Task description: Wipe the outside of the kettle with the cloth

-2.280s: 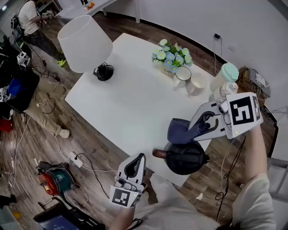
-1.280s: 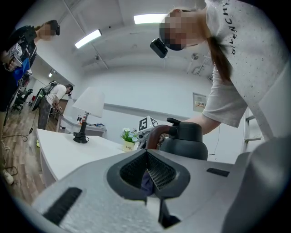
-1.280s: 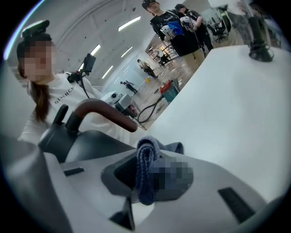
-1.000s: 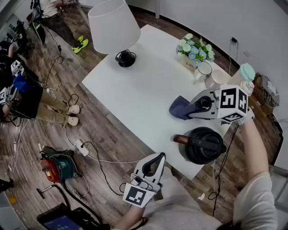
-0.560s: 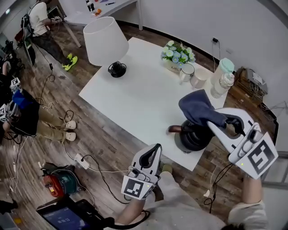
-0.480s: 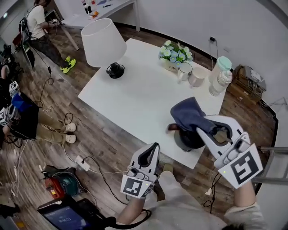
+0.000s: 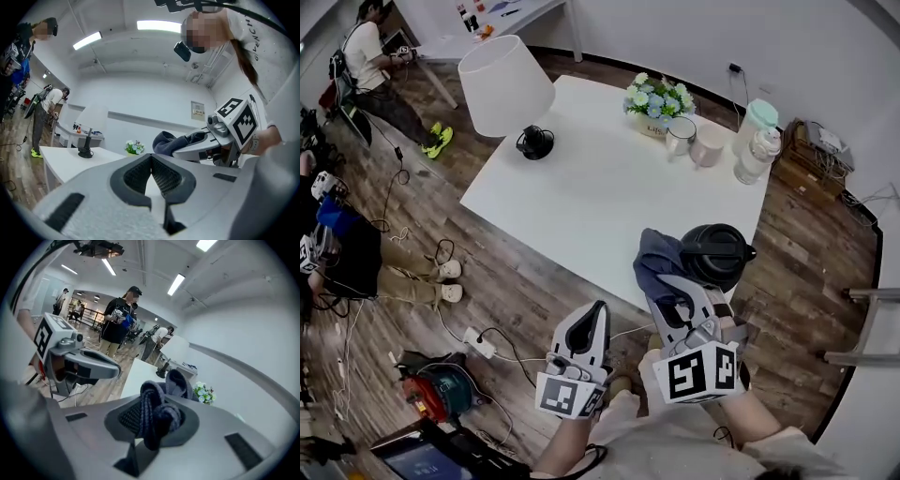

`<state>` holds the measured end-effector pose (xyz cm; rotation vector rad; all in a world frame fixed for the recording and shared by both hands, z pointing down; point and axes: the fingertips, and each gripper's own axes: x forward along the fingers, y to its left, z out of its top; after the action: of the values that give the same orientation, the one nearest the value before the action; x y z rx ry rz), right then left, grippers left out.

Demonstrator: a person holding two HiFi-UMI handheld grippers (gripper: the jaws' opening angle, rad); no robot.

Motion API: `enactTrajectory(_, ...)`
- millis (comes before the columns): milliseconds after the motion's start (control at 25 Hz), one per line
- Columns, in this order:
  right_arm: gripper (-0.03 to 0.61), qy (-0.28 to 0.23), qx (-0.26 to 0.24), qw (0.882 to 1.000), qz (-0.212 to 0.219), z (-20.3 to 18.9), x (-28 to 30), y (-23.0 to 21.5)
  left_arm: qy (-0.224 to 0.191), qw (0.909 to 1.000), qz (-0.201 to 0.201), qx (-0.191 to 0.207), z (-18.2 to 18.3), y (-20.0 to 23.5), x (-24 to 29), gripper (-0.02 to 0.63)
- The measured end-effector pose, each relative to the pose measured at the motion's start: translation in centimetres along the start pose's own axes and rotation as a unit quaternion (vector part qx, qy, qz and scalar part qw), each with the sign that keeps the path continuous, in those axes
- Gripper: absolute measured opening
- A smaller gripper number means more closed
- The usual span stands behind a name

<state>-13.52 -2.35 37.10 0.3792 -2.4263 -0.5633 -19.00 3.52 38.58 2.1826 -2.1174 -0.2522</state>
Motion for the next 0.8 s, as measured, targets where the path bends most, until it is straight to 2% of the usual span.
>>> enactTrajectory(200,0.063,0.023,0.008,1.000,0.013,-1.9,1.1,2.6,0.011,0.9999,0.011,0.001,-1.1,0.8,-1.3,0.008)
enactTrajectory(400,0.063,0.032,0.036,0.998,0.032,-4.0,2.0,4.2,0.008,0.9999,-0.007,0.005,-1.1,0.4,-0.5,0.008)
enactTrajectory(480,0.063,0.022,0.069,0.996,0.053,-4.2,1.7,4.8,0.008,0.9997,-0.022,0.004,-1.2,-0.2,0.1,0.008)
enactTrajectory(600,0.063,-0.029,0.115,0.990,0.070,-2.7,-0.6,4.3,0.007,0.9988,-0.049,0.002,-1.2,-1.6,1.3,0.008)
enactTrajectory(680,0.063,-0.060,0.115,0.990,0.048,-1.2,-2.9,2.8,0.004,0.9978,-0.067,0.001,-1.0,-2.7,2.1,0.008)
enactTrajectory(800,0.063,-0.091,0.082,0.992,-0.023,0.2,-6.3,-0.2,-0.002,0.9962,-0.087,0.001,-0.7,-4.0,3.4,0.008)
